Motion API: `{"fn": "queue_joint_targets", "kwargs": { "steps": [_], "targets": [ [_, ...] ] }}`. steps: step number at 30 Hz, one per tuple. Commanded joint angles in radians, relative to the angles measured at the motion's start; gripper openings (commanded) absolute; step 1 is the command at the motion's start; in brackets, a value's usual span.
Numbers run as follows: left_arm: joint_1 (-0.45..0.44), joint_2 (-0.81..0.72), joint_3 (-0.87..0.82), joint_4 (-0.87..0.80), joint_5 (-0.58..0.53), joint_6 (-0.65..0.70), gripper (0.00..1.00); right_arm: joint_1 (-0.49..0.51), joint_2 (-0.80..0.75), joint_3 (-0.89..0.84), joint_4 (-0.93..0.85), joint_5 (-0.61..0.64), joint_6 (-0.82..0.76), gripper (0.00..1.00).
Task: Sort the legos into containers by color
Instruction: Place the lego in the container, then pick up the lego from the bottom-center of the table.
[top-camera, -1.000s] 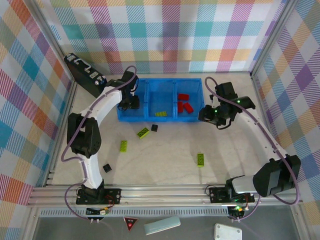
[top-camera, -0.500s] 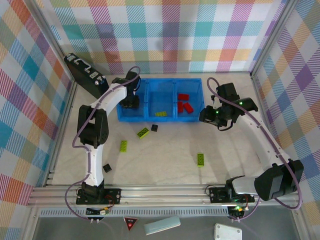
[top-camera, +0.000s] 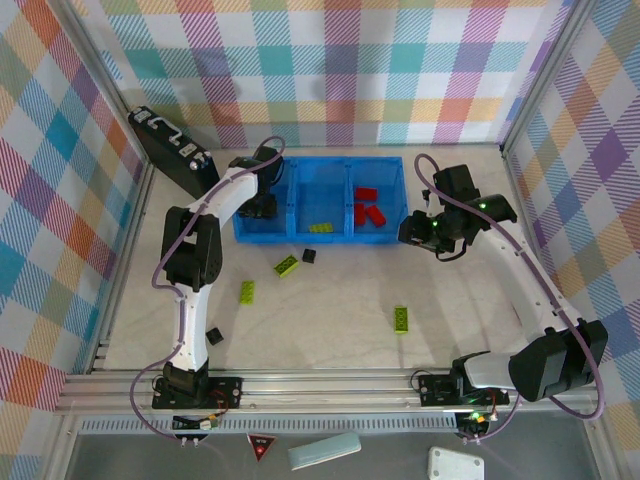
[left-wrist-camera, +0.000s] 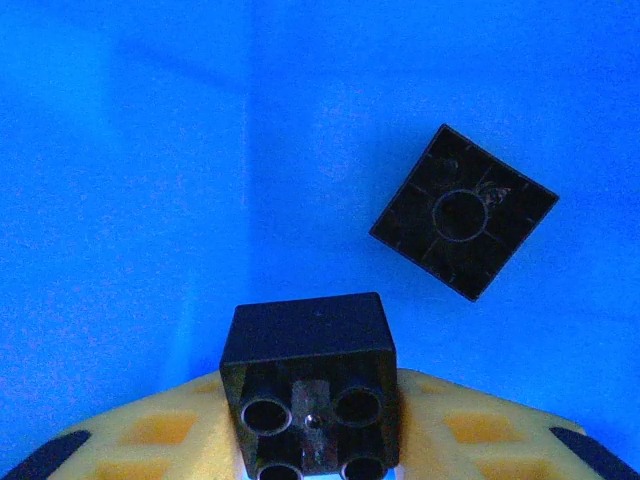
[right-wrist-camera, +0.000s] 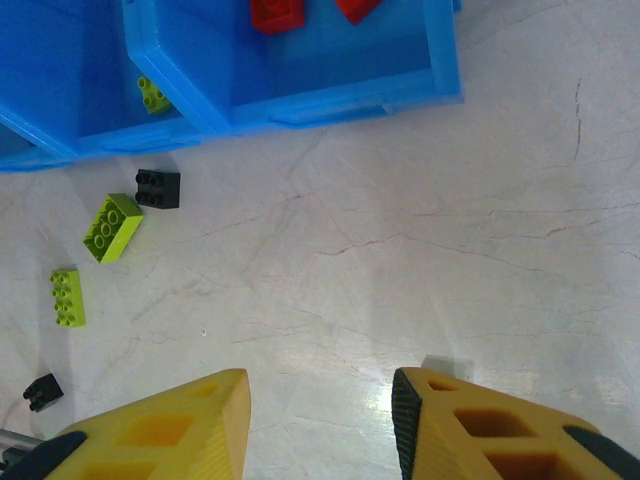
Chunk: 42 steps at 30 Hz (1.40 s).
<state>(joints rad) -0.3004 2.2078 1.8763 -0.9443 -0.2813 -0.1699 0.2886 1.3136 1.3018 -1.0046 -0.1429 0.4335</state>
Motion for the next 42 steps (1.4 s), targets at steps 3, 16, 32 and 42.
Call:
{"fn": "queue_joint_targets", "kwargs": {
  "steps": [3, 16, 32, 42],
  "targets": [
    [-0.006, 0.035, 0.001, -0.030, -0.050, 0.001, 0.41, 0.007, -0.014, 0.013, -0.005, -0.023, 0.001, 0.44],
    [-0.011, 0.035, -0.003, -0.028, -0.039, -0.008, 0.46, 0.010, -0.030, 0.013, -0.010, -0.022, 0.004, 0.44],
    [-0.011, -0.133, -0.050, -0.043, 0.125, -0.033, 0.46, 0.045, -0.006, -0.022, 0.003, 0.006, 0.022, 0.43],
    [0.017, -0.325, -0.174, -0.050, 0.226, -0.022, 0.47, 0.104, 0.026, -0.058, 0.000, 0.068, 0.055, 0.43]
  ]
}}
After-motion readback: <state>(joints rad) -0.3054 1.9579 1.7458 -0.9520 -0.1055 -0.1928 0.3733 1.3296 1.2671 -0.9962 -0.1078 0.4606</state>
